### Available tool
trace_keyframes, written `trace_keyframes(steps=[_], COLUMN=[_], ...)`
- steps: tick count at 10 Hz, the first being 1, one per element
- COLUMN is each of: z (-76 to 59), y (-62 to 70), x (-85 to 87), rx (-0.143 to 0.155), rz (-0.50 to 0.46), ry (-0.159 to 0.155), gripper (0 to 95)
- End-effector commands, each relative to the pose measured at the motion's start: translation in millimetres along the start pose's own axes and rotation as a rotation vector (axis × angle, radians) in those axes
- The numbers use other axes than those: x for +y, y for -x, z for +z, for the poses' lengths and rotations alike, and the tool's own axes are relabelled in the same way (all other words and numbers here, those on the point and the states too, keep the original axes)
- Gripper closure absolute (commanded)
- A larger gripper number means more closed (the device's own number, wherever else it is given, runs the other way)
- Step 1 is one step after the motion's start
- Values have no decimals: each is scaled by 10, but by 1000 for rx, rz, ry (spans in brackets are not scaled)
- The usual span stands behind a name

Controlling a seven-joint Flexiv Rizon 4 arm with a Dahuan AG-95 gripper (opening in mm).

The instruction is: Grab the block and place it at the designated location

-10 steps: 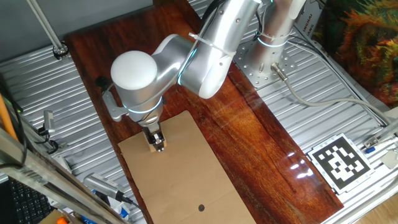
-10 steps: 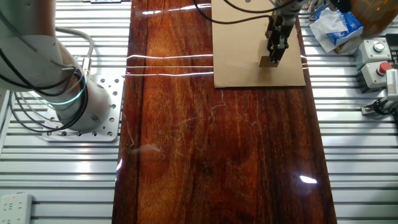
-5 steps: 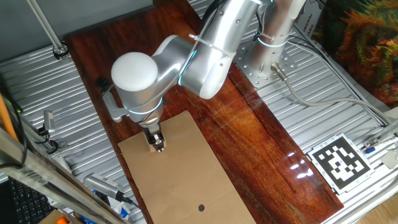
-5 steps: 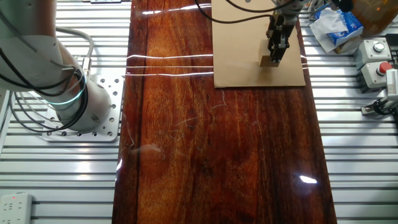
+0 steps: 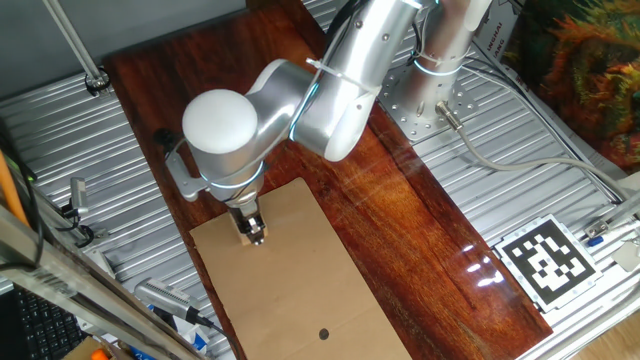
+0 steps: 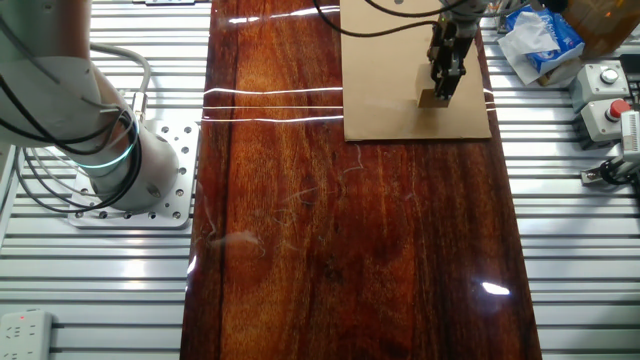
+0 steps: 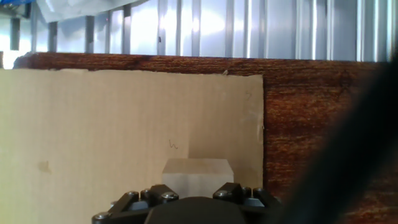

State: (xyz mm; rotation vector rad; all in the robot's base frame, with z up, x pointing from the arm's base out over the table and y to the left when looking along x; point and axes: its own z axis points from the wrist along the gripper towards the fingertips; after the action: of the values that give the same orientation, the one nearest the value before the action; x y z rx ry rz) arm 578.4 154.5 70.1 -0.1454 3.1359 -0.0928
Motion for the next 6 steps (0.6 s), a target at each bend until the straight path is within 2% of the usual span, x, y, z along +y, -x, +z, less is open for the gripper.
trace_keyframes(steps=[1, 3, 4, 6], z=[-1, -1, -1, -1], y=[-4, -4, -4, -4], x=[1, 1, 1, 1], rx=[-4, -5, 5, 12], rz=[-66, -106, -127, -126], ry=[68, 70, 69, 64], gripper=[760, 760, 760, 760])
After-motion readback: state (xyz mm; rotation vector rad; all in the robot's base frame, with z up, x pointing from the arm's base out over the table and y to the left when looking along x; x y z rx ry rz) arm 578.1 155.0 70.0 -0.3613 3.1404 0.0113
